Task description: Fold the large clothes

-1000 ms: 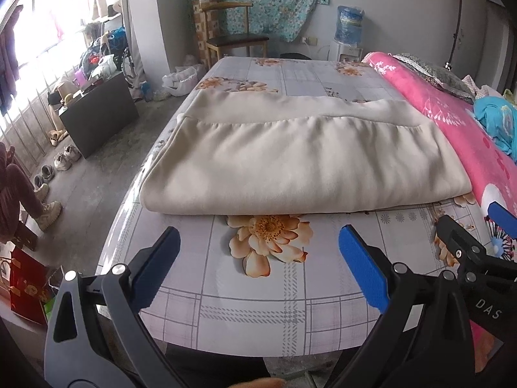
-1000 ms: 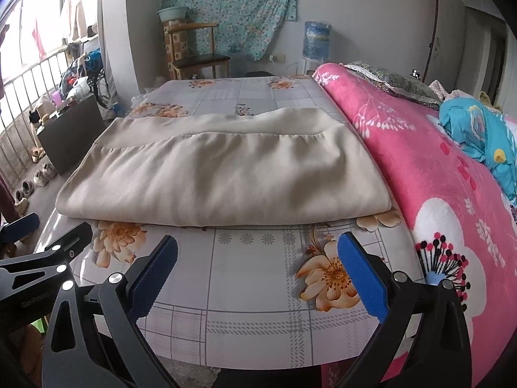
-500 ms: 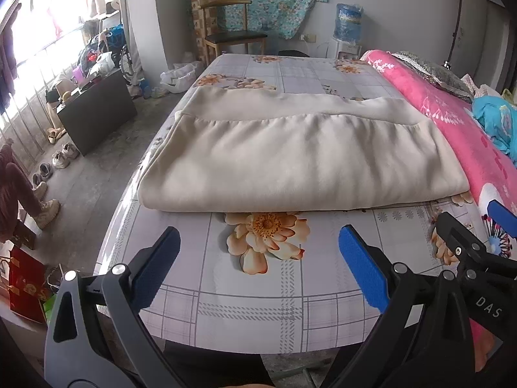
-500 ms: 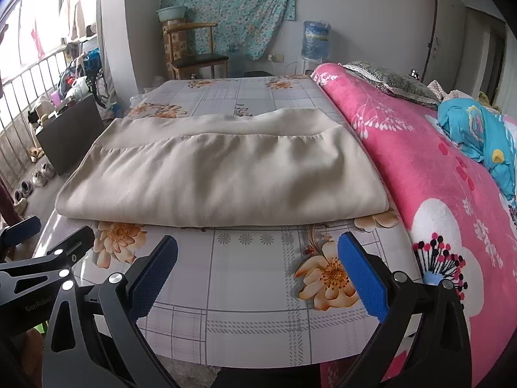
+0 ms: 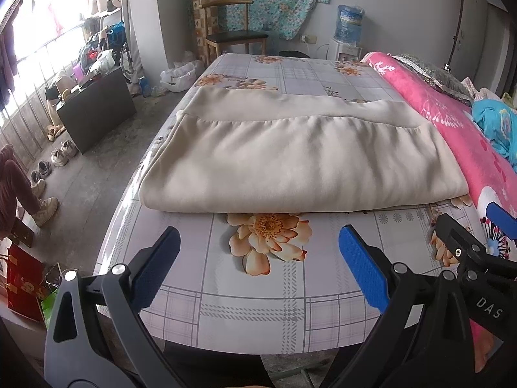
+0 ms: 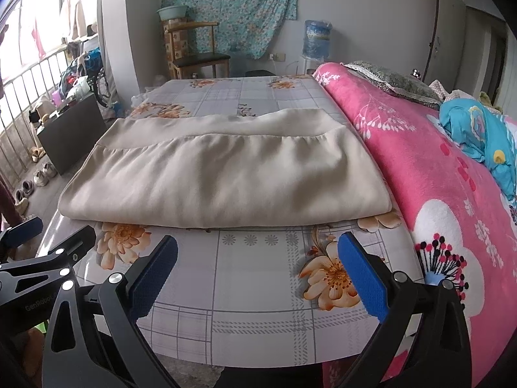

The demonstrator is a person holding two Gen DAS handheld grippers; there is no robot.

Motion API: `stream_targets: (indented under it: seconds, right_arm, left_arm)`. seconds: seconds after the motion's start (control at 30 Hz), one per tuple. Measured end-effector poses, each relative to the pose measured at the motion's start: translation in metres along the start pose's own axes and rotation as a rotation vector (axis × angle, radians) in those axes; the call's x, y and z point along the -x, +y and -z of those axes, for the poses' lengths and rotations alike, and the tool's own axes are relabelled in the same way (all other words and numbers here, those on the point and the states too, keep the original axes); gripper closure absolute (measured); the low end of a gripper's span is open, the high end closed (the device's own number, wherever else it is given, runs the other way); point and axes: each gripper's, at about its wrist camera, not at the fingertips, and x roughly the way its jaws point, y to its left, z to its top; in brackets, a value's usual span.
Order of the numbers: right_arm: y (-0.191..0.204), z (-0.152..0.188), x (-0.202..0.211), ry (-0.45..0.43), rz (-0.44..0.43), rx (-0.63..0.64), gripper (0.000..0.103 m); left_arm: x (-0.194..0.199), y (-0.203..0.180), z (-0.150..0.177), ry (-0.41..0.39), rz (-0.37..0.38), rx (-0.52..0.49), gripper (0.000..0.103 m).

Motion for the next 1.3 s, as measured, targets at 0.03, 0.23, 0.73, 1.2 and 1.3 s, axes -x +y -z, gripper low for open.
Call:
stream_targets:
  seconds: [0.03, 0.23, 0.73, 1.2, 1.3]
  right_arm:
    - [0.0002, 0.0, -0.0005, 0.001, -0.001, 0.0, 0.006]
    - [0.0007, 0.0005, -0.0019, 0.006, -0.002, -0.004, 0.006]
    - [-0.0003, 0.0029, -0.0028, 0.015, 0.003, -0.014, 0.006]
    - [-0.0018, 0.004, -0.0027, 0.02, 0.006, -0.018, 0.006]
    - [-0.0013, 0.0048, -0.0026, 0.023, 0.005, -0.017, 0.006]
  left_arm:
    - [-0.0006, 0.0004, -0.0001, 0.001, 0.001, 0.001, 0.008]
    - [-0.0016, 0.0009, -0.0001, 0.002, 0.007, 0.0, 0.008]
    - [-0.003, -0.0012, 0.0011, 0.012, 0.018, 0.001, 0.008]
    - [-0.0015, -0.0032, 0.0009, 0.019, 0.025, 0.006, 0.008]
    - [-0.0014, -0.0022, 0.0005, 0.019, 0.028, 0.008, 0.008]
